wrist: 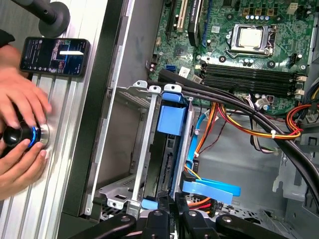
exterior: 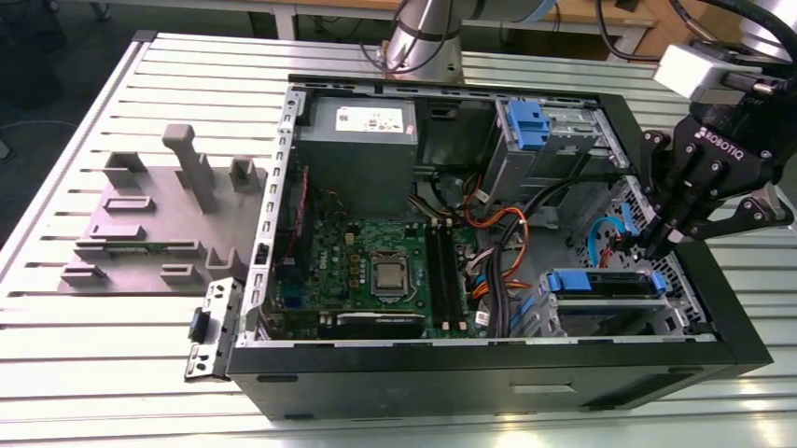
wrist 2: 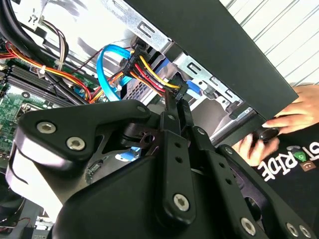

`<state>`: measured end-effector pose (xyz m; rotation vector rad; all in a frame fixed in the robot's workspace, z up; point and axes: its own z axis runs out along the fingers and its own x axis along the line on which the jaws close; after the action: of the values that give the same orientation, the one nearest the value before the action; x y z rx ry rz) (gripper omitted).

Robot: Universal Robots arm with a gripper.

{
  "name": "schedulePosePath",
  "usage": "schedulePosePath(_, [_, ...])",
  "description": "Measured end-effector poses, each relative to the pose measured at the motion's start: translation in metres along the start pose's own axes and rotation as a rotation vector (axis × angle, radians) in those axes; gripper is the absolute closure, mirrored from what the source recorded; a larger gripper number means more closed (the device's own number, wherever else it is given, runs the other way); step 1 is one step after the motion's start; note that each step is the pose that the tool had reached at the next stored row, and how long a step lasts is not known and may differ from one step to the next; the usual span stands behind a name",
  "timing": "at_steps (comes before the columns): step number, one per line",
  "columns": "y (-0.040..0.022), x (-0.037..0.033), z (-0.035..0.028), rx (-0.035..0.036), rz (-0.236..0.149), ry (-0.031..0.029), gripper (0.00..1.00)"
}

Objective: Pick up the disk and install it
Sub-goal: 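Insert the first disk wire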

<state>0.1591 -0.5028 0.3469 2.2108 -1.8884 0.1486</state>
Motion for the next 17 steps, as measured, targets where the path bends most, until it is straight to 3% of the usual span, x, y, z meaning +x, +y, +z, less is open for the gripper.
schedulePosePath(3, [0.0005, -0.0001, 0.0001, 0.0025, 0.001, 0.0003, 0.83])
schedulePosePath(7, [0.0039, -0.0006, 0.0003, 0.0287, 0.007, 0.0043, 0.83])
schedulePosePath(8, [0.0042, -0.0006, 0.0004, 0.0307, 0.008, 0.0045, 0.83])
schedulePosePath(14, [0.0054, 0.0038, 0.0022, 0.0310, 0.008, 0.0046, 0.83])
schedulePosePath(17, [0.0094, 0.0062, 0.0037, 0.0322, 0.006, 0.0048, 0.83])
